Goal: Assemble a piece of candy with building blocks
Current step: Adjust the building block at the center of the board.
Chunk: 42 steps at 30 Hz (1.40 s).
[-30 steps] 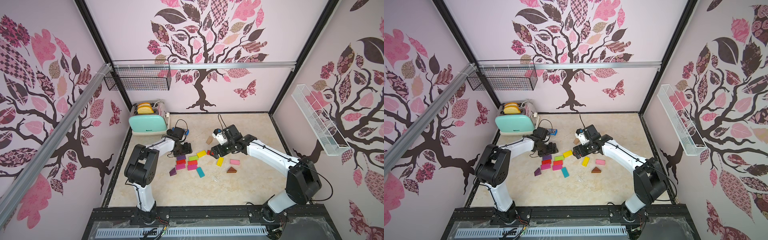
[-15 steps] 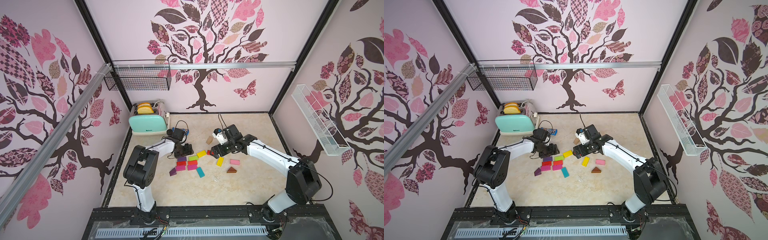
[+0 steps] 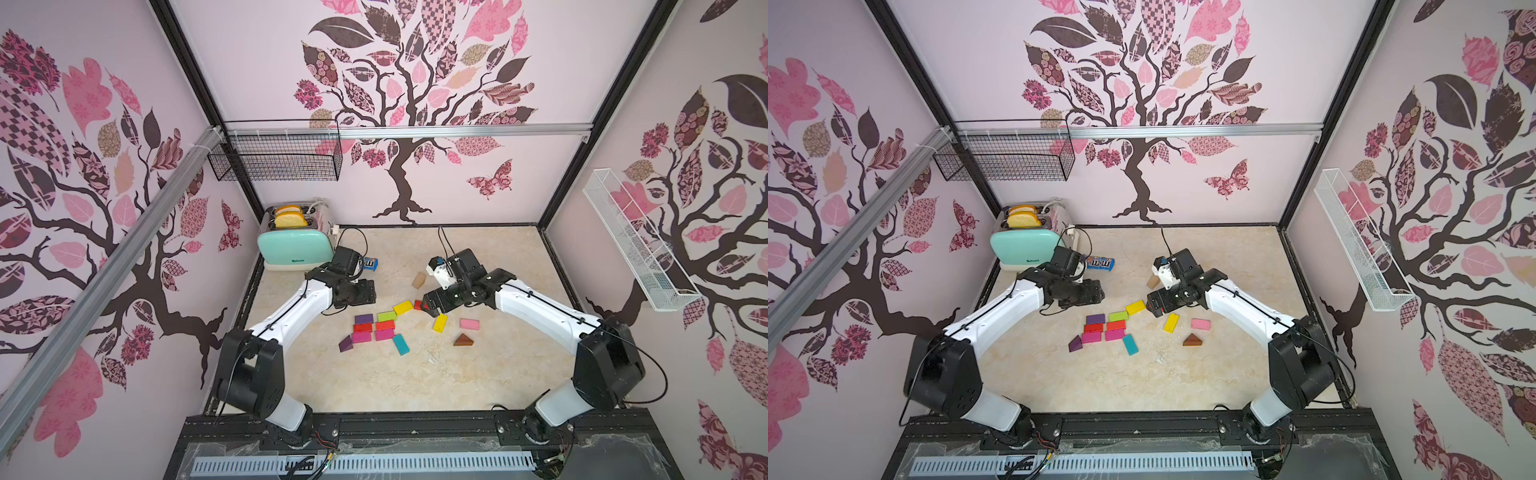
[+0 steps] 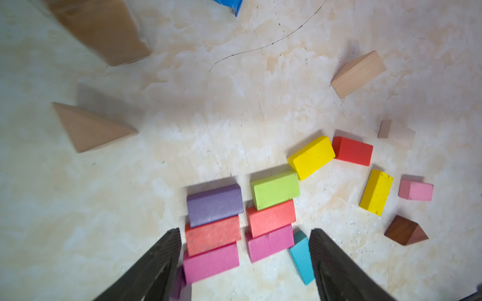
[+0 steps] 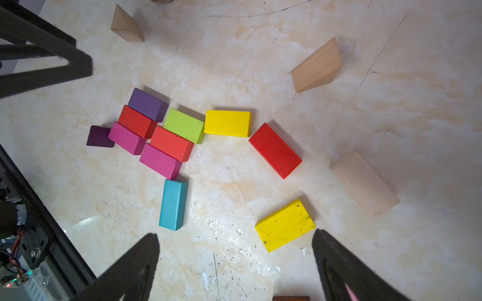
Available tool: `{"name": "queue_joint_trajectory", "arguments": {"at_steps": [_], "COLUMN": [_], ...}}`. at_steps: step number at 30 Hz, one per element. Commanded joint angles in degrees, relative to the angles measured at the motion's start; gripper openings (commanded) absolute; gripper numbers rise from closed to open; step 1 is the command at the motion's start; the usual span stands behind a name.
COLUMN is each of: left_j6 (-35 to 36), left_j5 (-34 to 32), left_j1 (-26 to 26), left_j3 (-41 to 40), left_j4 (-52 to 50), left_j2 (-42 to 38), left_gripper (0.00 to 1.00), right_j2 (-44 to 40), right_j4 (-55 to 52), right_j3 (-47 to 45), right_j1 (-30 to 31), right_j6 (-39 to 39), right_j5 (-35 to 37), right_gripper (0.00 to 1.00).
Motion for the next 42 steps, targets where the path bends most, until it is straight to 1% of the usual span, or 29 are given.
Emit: {"name": "queue_joint_trajectory", "arguments": {"at_steps": [1, 2, 5, 10, 12, 16, 19, 23, 28, 30, 33, 35, 36, 39, 42], "left_j6": [2.44, 1.91, 0.56, -0.39, -0.64, 0.25, 1.91, 3.9, 4.03, 3.47, 2.89, 2.71, 2.55, 2.27, 2.35], "left_j5": [-1.47, -1.18, -2.18, -7.54, -7.75, -8.71, -8.93, -11.96, -12.43, -12.55, -13.15, -13.2, -13.37, -13.28, -13.29], "left_j1": [-0.38, -0.38, -0.98, -3.62, -4.69, -5.15, -5.09, -5.16, -5.13, -5.14, -5.13, -5.13, -5.13, -4.95, -4.87], "left_j3": [-4.16, -5.73, -9.0, -11.5, -12.1, -11.95, -11.27, -9.65, -9.63, -9.98, -10.54, -10.84, -10.87, -11.07, -11.45], "left_j4": [-8.94, -8.87, -9.27, -11.72, -11.21, -11.02, -10.81, -11.7, -10.67, -9.69, -8.82, -8.45, -8.34, -8.25, -8.43], "left_j2": [-3.34, -4.79, -7.23, -6.78, -6.43, -5.21, -3.03, -0.32, 1.95, 3.16, 4.32, 4.62, 4.62, 4.47, 4.53], "left_gripper": [0.82, 0.83, 0.82, 0.83, 0.83, 0.82, 0.79, 0.77, 0.73, 0.71, 0.65, 0.64, 0.61, 0.5, 0.45], "right_j2": [-3.82, -4.74, -7.08, -9.2, -9.49, -9.9, -8.97, -7.18, -5.47, -4.72, -4.1, -3.95, -3.84, -3.56, -3.23], "right_j4": [0.03, 0.53, 1.1, 0.96, 0.87, 2.62, 3.25, 3.27, 3.56, 3.59, 3.46, 3.22, 3.21, 3.0, 2.88], "right_j3": [-1.44, -2.32, -4.22, -6.38, -6.82, -8.14, -8.12, -7.17, -5.89, -5.27, -4.42, -3.99, -3.91, -3.36, -2.89], "right_j1": [-0.24, -0.2, -0.21, -0.2, -0.23, -0.21, -0.23, -0.17, -0.19, -0.22, -0.17, -0.23, -0.17, -0.17, -0.17], "right_j6": [1.76, 2.35, 3.66, 3.28, 3.2, 3.6, 3.39, 2.82, 2.9, 2.99, 2.99, 2.86, 2.81, 2.73, 2.88], "right_j5": [-3.22, -4.25, -7.21, -9.89, -10.9, -11.98, -12.35, -12.7, -12.9, -12.97, -12.98, -12.84, -12.66, -12.53, -12.53], "right_gripper": [0.97, 0.99, 0.99, 0.99, 0.99, 0.99, 0.99, 0.99, 0.99, 0.99, 0.99, 0.99, 0.99, 0.99, 0.99]}}
